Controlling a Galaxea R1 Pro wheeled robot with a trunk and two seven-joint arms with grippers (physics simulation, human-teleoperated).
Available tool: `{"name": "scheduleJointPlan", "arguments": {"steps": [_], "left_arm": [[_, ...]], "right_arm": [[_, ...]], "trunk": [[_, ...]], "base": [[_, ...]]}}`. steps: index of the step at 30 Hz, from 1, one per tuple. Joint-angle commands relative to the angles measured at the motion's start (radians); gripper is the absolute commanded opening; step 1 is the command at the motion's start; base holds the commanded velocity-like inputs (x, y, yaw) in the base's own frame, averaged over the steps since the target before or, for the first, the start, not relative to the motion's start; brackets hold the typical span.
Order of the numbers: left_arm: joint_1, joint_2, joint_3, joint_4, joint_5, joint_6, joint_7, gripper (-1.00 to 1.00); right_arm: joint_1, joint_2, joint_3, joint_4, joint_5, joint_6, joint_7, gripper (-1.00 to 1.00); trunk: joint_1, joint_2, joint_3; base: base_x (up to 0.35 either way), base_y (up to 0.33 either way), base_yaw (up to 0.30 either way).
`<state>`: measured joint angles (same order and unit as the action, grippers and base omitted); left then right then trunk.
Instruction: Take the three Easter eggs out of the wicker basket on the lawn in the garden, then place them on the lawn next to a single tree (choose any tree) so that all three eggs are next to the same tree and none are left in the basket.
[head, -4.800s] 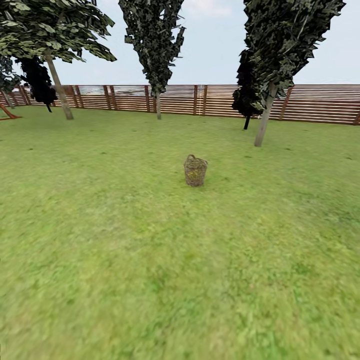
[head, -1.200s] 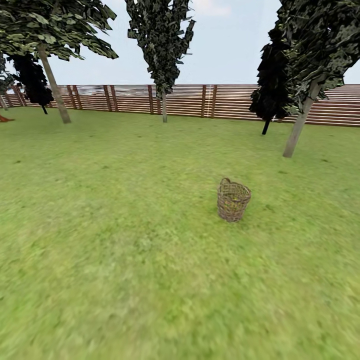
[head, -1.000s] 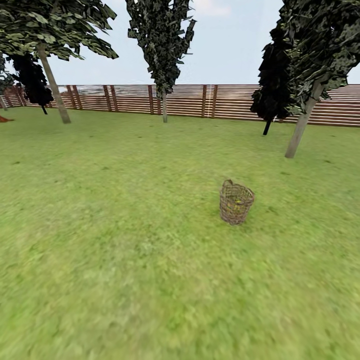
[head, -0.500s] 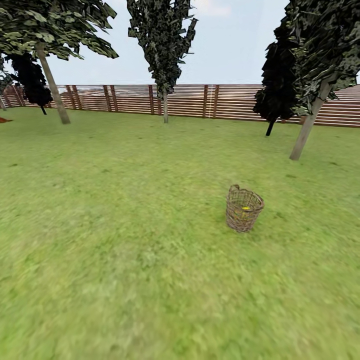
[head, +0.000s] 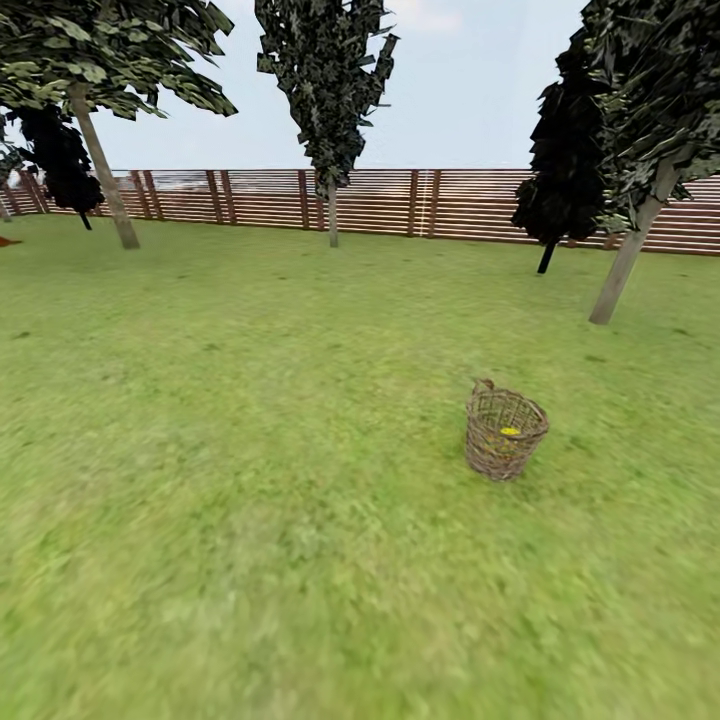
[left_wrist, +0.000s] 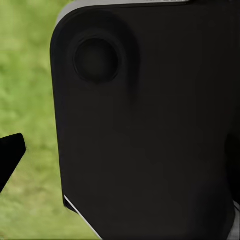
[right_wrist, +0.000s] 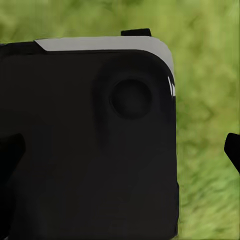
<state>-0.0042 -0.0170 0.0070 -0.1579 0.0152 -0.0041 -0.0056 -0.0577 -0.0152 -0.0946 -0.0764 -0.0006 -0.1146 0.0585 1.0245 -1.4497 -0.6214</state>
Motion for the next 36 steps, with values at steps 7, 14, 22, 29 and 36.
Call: {"name": "scheduleJointPlan", "arguments": {"steps": [7, 14, 22, 29, 36], "left_arm": [[0.000, -0.001, 0.001, 0.000, 0.001, 0.000, -0.001, 1.00], [0.000, -0.001, 0.001, -0.001, 0.000, 0.000, 0.000, 1.00], [0.000, -0.001, 0.001, -0.002, 0.000, 0.001, 0.000, 1.00], [0.000, -0.001, 0.001, -0.002, 0.000, 0.001, 0.001, 1.00], [0.000, -0.001, 0.001, -0.001, 0.000, 0.001, 0.001, 1.00]], "right_arm": [[-0.001, -0.002, -0.008, 0.001, 0.002, -0.004, 0.006, 1.00], [-0.001, -0.002, -0.007, 0.001, 0.007, -0.003, 0.006, 1.00], [-0.001, -0.004, -0.005, 0.003, 0.007, -0.004, 0.006, 1.00], [-0.001, -0.005, -0.005, 0.003, 0.007, -0.004, 0.006, 1.00], [-0.001, -0.005, -0.005, 0.003, 0.004, -0.003, 0.006, 1.00]], "trunk": [[0.000, 0.000, -0.001], [0.000, 0.000, -0.001], [0.000, 0.000, -0.001], [0.000, 0.000, -0.001], [0.000, 0.000, -0.001]], "base": [[0.294, 0.133, 0.000], [0.294, 0.133, 0.000], [0.294, 0.131, 0.000], [0.294, 0.131, 0.000], [0.294, 0.131, 0.000]]}}
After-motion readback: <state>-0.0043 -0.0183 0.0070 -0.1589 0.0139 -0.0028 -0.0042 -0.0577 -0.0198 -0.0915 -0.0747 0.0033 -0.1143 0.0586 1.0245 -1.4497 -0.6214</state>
